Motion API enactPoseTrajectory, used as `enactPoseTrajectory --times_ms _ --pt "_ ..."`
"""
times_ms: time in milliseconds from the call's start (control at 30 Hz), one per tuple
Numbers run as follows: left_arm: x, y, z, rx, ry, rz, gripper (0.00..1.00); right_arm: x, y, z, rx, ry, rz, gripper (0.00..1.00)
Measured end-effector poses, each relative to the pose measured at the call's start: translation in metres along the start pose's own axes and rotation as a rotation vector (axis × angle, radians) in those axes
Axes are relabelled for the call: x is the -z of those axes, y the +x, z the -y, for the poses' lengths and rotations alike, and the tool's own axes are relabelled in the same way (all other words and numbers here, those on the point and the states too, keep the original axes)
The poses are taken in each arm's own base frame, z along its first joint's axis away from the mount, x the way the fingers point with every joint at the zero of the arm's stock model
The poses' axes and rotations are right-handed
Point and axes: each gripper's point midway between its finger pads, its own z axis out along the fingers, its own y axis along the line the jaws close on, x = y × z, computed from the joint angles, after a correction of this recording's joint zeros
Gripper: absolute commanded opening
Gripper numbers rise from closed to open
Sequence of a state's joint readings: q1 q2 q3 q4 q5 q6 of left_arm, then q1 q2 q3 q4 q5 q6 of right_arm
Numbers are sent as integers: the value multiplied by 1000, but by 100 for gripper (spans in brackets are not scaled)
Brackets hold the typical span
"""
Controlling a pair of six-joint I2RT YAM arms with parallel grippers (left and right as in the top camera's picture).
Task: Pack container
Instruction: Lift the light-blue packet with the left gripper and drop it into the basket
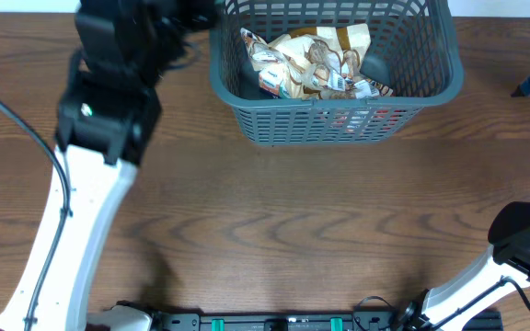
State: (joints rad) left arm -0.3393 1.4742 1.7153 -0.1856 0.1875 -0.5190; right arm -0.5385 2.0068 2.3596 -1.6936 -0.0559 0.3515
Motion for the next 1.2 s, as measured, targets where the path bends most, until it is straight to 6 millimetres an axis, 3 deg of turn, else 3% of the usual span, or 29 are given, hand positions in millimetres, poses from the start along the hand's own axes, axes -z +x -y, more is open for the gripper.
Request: enactPoseTrajectory --times_ms 67,133,267,467,700,867,933,967,1167,1200 --pt "2 5 30 -43 78 1 6 0 0 0 0 0 0 99" --pt "-2 19 46 -69 119 -26 6 0 0 0 0 0 0 99" --pt "-28 58 52 -93 120 -97 6 0 0 0 0 0 0 99" --pt "-81 123 11 -105 22 -217 9 0 0 0 0 0 0 99" --pt "-114 180 -36 -109 -93 -317 12 0 0 0 0 0 0 99" --pt "-115 193 -61 -118 -183 -348 13 0 0 0 0 0 0 99" --pt "-114 192 -70 -120 -212 -352 17 0 0 0 0 0 0 99" --pt "-113 192 -75 -120 -226 -354 25 0 0 0 0 0 0 99" --pt "-107 192 -96 -116 -290 -384 27 0 0 0 0 0 0 99" --pt "-106 193 -98 -117 -295 -387 31 0 0 0 0 0 0 99"
